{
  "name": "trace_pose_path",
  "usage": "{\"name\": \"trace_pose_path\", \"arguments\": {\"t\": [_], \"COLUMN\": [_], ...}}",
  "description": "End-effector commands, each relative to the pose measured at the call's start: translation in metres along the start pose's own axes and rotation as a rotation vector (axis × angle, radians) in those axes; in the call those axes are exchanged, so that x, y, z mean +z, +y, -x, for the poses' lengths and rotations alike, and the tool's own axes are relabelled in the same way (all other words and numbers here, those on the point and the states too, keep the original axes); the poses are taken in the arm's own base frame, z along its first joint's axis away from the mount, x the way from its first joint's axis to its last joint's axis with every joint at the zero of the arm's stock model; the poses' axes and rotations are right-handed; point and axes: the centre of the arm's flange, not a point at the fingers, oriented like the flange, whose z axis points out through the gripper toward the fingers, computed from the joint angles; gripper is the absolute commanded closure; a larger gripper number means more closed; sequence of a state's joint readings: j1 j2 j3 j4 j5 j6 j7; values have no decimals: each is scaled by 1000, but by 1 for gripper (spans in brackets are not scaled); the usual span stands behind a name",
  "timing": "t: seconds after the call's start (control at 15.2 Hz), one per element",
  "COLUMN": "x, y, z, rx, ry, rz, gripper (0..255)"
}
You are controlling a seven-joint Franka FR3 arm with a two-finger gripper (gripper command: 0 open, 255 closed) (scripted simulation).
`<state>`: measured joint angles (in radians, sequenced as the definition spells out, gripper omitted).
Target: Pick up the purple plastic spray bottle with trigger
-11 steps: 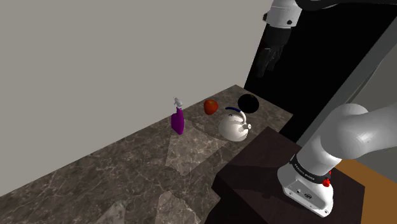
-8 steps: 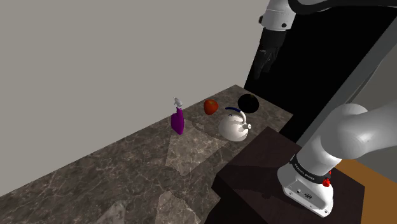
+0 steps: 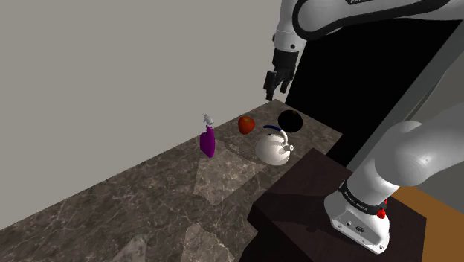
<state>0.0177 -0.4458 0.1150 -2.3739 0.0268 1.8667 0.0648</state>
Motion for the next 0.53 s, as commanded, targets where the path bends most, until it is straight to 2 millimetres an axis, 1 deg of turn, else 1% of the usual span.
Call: {"name": "trace_pose_path", "arguments": {"t": [0.0,0.46], "x": [16,66], "y": [-7,-32], "z": [-20,-93], "rx": [2,10], "ry": [5,16], "rz": [-2,-9], "gripper": [0,0]}}
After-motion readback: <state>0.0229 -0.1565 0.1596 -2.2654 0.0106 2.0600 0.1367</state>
